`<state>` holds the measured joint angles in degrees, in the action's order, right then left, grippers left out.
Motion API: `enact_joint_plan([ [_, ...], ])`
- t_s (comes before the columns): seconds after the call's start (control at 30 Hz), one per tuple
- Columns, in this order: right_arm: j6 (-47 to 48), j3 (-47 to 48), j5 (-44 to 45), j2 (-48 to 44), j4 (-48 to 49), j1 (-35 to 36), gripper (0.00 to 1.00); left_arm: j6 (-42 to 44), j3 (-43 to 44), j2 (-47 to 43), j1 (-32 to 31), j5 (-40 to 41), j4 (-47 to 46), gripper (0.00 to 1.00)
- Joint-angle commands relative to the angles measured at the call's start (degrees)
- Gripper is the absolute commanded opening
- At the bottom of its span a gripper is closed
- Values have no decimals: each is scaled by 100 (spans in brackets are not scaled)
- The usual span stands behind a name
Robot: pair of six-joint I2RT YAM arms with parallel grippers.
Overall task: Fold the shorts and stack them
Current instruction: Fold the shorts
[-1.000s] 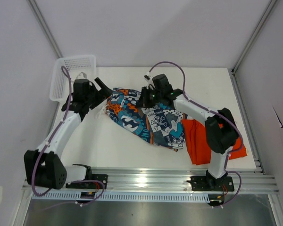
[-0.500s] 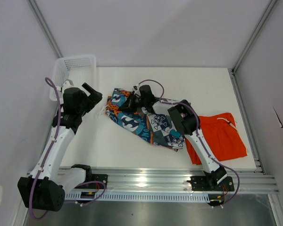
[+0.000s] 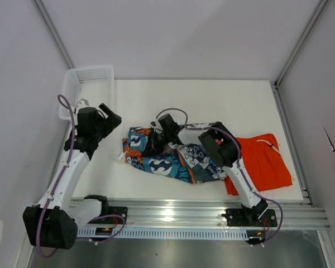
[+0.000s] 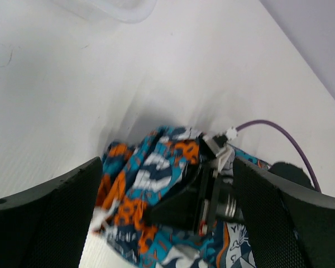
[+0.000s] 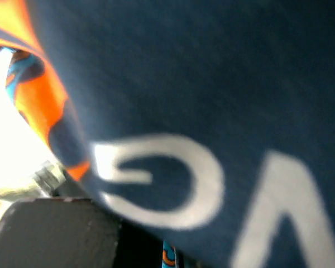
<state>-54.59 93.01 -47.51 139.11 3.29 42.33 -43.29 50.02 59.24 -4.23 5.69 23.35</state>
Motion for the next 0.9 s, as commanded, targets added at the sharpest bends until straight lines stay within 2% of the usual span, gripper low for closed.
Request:
enact_joint_plan([
  [0.0, 1027, -1000, -207, -664, -1102, 381, 9, 241, -255, 17, 133, -182, -76, 99],
  [0.13, 1783, -1426, 188, -1403, -1637, 522, 17, 207, -738, 35, 308, -665, -305, 99],
  [0.23, 1996, -1488, 724, -1939, -1709, 549, 33, 110, -1353, -96, 405, -1017, -637, 99],
  [0.27, 2013, -1488, 847, -2158, -1691, 540, 44, 67, -1633, -184, 405, -1105, -761, 98],
  [0.37, 2084, -1470, 1541, -2431, -1700, 645, 55, -30, -2441, -728, 739, -1711, -1455, 92],
  [0.57, 2163, -1655, 2833, -2924, -1515, 1023, 66, -83, -3287, -1993, 766, -2019, -1677, 83],
  [0.73, 2286, -1304, 4018, -2837, -1884, 1523, 70, 180, -3367, -2338, 766, -1853, -1272, 74],
  [0.83, 2260, -1014, 4512, -2706, -2051, 1743, 71, 242, -3464, -2260, 783, -1887, -1219, 63],
  [0.87, 2260, -935, 4818, -2653, -2095, 1883, 71, 233, -3499, -2224, 783, -1923, -1228, 54],
])
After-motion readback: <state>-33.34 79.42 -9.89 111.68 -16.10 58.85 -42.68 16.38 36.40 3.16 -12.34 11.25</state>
